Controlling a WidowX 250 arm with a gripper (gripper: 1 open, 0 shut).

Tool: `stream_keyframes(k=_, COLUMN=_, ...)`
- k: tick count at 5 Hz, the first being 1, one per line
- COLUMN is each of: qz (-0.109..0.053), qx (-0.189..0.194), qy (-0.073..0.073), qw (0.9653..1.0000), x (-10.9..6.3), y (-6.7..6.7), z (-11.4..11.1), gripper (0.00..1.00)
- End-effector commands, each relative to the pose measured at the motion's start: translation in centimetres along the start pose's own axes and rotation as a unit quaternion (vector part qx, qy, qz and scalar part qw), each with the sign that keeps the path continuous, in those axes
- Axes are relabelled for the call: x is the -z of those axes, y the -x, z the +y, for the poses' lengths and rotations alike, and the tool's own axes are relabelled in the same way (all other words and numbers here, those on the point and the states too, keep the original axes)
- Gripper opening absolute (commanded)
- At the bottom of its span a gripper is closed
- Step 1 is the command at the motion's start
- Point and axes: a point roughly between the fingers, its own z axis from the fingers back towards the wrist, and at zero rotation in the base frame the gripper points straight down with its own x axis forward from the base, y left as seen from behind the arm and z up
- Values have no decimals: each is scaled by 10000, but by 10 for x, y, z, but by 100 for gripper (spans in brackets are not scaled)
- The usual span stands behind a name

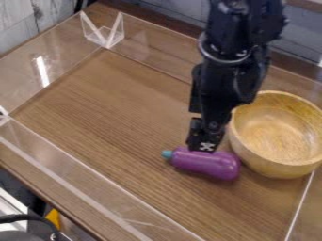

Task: Put the purple eggplant in the brown bowl

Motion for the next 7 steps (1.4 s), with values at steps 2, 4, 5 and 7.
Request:
stream_keyframes(k=2, qz=-349, qx=987, qy=-101, qw=9945, x=13, y=14, z=9, gripper=100)
stream_keyframes(k=4, qz=-374, qx=1025, qy=14, qw=9940, x=44, y=4, z=26, gripper=100)
stream_keyframes(k=5, qz=-406, qx=1156, qy=33, qw=9925, x=55, y=6, z=21, gripper=100)
stream_keyframes(k=7, qz=-384, qx=1472, qy=47, qw=9883, x=72, y=4, z=15, gripper=100)
